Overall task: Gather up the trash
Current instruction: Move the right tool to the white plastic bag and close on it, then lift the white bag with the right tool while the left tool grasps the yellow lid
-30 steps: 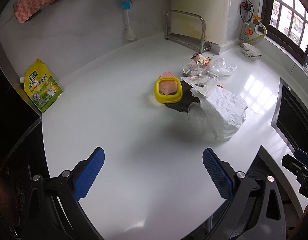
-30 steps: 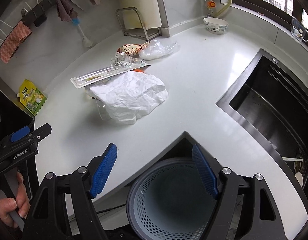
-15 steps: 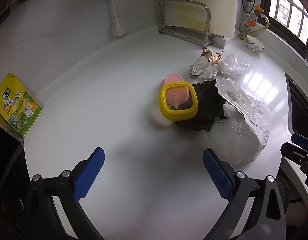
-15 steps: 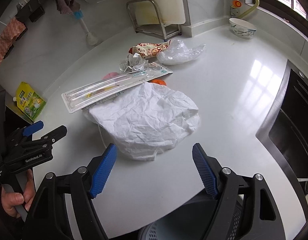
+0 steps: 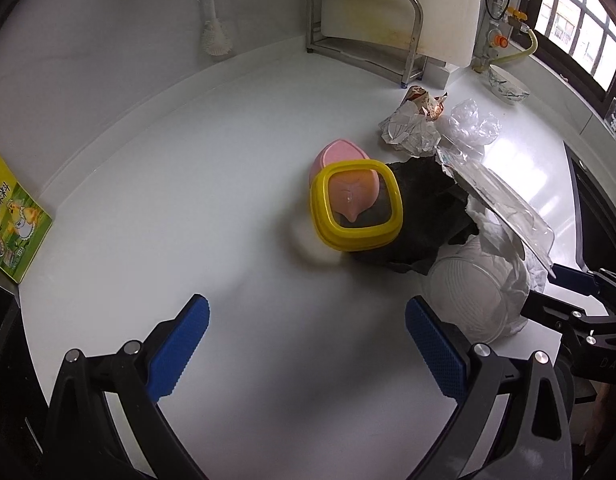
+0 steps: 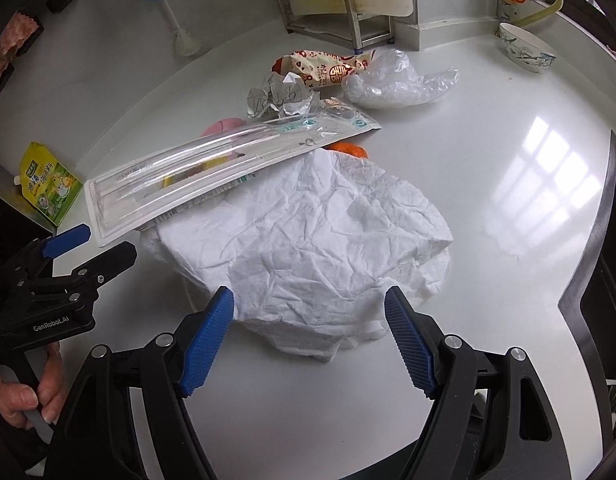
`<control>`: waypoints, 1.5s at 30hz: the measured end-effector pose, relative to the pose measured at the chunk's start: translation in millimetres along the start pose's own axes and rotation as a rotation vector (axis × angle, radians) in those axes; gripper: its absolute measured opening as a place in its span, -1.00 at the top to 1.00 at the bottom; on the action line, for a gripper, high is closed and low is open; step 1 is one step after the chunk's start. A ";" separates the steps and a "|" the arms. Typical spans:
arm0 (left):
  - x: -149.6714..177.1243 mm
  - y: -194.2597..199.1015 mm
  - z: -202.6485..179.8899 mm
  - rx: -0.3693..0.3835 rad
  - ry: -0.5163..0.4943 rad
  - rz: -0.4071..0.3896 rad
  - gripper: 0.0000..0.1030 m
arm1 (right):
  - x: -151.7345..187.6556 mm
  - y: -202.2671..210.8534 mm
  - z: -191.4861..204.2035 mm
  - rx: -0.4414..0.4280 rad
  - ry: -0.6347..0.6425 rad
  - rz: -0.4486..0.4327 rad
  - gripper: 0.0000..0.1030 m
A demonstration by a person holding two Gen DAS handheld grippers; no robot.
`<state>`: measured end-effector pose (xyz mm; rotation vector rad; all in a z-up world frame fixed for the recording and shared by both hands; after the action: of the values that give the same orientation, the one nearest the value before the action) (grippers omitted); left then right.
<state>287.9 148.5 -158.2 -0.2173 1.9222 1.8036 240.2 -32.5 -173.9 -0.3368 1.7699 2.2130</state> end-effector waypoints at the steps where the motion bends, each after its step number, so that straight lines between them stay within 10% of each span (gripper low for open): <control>1: -0.1 -1.2 -0.1 0.004 0.002 0.002 -0.88 | 0.0 -2.2 -0.5 -0.008 -0.005 0.002 -0.44; 4: -0.6 -1.6 -0.9 0.010 0.001 -0.001 -0.88 | -1.1 -5.7 -2.1 -0.027 -0.016 -0.007 -0.39; 7: -1.4 -2.9 -1.1 0.012 0.001 -0.002 -0.88 | -0.8 -10.0 -2.5 -0.018 -0.007 0.009 0.26; 13: -2.6 -9.0 -1.3 0.022 0.026 0.002 -0.88 | 1.9 -3.9 -4.1 -0.031 -0.023 -0.006 0.88; 45: -53.5 -43.3 -16.9 0.018 0.068 -0.051 -0.88 | 7.9 47.2 -46.5 -0.010 -0.192 -0.142 0.94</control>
<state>349.1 115.9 -172.5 -0.3222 1.9605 1.7656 215.8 -86.9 -144.0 -0.2355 1.5853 2.0808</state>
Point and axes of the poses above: each gripper's, at about its wrist camera, not at the fingertips, and y roughly against the way its jaws point, z to its left, x to its underside, the point moved 7 cm from there along -y, roughly the way its jaws point, and after that the axes turned 3 degrees about z, right-handed, at the moved point
